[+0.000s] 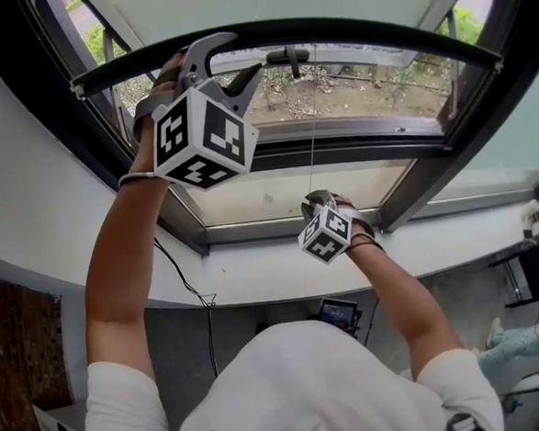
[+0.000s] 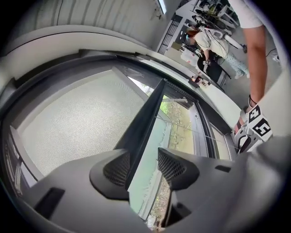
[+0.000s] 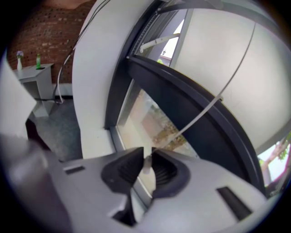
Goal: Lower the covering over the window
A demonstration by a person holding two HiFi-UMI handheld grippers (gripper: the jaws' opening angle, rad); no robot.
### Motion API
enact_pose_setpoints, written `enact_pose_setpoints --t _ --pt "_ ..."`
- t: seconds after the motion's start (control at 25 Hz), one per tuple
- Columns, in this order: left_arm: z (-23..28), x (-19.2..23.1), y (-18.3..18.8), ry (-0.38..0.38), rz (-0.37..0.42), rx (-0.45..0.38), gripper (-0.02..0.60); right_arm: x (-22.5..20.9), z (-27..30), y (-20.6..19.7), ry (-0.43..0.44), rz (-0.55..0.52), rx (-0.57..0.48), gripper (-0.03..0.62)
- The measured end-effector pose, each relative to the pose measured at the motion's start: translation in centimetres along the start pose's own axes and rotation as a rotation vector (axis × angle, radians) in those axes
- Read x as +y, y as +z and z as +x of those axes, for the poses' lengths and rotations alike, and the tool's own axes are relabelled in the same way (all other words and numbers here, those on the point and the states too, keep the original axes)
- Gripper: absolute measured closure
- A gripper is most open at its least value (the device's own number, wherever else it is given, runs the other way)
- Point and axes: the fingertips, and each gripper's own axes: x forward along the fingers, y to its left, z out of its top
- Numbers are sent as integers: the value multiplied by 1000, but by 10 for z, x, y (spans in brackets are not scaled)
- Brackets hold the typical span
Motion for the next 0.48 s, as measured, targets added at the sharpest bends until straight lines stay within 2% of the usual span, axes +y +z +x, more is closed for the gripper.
enact_pose_setpoints --t 0.16,0.48 --pt "2 -5 -2 -26 16 32 396 3 1 -1 7 -2 4 533" --pt "3 -5 -9 -8 72 124 423 5 1 -6 2 10 16 533"
